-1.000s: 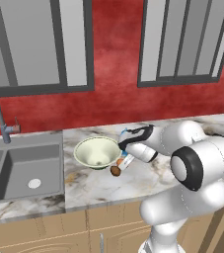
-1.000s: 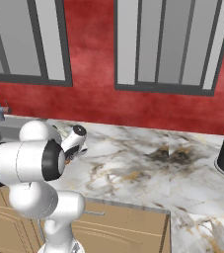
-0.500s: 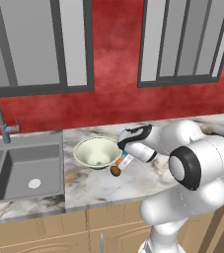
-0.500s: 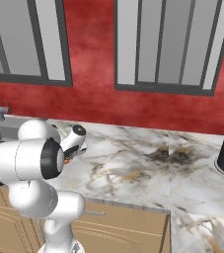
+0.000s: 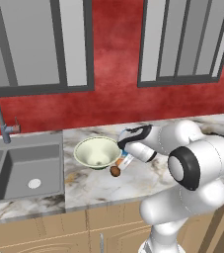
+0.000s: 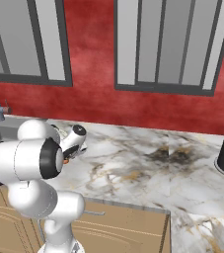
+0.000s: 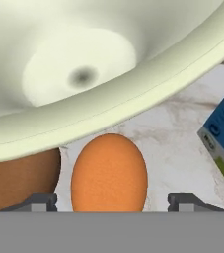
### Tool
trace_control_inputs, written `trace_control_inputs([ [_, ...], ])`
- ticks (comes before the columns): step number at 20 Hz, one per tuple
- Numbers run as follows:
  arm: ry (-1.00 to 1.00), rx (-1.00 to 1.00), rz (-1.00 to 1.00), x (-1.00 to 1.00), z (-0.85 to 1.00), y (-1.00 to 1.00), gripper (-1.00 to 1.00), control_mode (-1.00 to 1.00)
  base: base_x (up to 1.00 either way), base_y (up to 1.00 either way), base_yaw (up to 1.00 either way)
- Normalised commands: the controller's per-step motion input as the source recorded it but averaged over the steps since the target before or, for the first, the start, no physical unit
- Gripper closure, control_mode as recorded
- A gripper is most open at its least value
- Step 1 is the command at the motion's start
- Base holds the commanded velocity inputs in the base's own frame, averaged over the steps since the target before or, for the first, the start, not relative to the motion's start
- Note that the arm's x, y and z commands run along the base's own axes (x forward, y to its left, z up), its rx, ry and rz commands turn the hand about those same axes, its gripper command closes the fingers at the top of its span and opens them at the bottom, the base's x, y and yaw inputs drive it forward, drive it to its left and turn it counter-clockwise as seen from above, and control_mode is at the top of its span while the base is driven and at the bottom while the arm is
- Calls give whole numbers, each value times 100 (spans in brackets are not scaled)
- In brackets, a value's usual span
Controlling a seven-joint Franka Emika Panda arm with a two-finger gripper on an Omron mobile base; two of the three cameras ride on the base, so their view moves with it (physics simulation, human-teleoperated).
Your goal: Gather the eggs and milk located in the vicinity of the sink area and place them right next to the bowl.
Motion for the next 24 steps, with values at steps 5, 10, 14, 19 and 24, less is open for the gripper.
trace_control_inputs([
  [5,0,0,0,0,6,-11,-100,-100,0,0,0],
  [10,2,2,0,0,21,-54,-100,-100,0,0,0],
  [14,8,6,0,-10,48,-29,-100,-100,0,0,0],
  [19,10,3,0,-28,79,-15,-100,-100,0,0,0],
  [24,30,-11,0,-8,54,0,-100,-100,0,0,0],
])
